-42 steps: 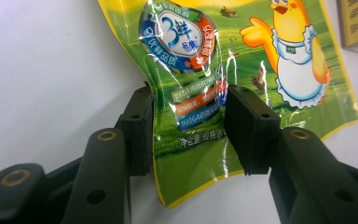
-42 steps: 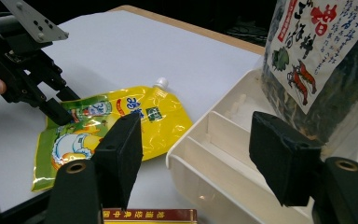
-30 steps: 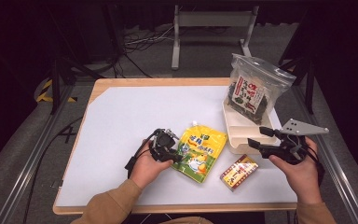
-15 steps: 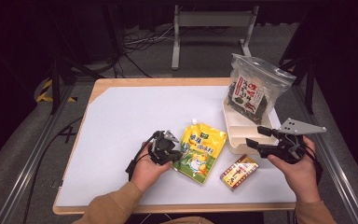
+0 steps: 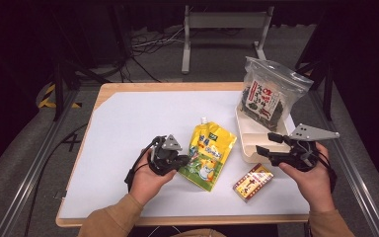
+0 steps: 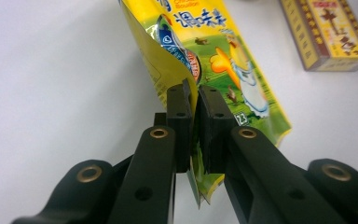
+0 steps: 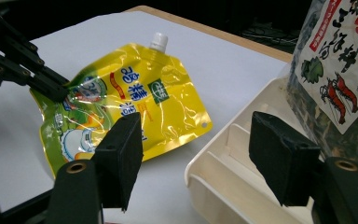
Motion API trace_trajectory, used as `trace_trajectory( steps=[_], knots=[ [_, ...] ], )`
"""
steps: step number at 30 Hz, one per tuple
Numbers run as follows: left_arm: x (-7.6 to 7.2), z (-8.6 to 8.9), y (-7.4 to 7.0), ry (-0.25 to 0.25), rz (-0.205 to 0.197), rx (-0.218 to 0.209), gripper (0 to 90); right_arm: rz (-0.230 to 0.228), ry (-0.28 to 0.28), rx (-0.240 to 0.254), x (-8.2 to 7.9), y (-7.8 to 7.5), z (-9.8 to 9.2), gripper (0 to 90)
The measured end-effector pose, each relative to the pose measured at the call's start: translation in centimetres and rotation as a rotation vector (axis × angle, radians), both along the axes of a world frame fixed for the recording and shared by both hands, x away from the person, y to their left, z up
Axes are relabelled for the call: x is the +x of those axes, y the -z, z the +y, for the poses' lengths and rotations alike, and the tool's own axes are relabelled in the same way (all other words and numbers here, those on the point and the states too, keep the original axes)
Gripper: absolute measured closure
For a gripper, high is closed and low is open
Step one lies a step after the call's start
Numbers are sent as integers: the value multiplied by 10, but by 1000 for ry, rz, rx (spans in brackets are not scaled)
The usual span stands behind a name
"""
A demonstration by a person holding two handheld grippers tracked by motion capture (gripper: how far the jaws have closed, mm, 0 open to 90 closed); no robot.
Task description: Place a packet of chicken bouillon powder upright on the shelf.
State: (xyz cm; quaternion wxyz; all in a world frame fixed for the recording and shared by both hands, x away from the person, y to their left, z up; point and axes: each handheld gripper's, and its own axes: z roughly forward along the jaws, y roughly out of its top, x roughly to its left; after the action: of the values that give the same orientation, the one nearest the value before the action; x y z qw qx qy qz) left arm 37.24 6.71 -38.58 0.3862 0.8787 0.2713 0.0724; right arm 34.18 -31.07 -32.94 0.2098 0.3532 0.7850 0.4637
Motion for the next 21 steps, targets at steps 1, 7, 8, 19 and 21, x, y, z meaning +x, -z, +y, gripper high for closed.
trace_trajectory(
  steps=[1,7,8,19,21],
  knots=[
    [-1,1,-2,2,-7,-4,840,-1,0,-2,0,0,1,356],
    [-8,7,-16,18,-62,-32,846,4,-13,-1,1,1,5,358],
    [-9,8,-17,22,-71,-33,847,5,-14,2,1,0,6,358],
    [-21,7,-31,50,-134,-61,869,27,-40,4,4,3,17,361],
    [-23,9,-35,47,-146,-77,870,35,-46,13,4,5,20,362]
  ],
)
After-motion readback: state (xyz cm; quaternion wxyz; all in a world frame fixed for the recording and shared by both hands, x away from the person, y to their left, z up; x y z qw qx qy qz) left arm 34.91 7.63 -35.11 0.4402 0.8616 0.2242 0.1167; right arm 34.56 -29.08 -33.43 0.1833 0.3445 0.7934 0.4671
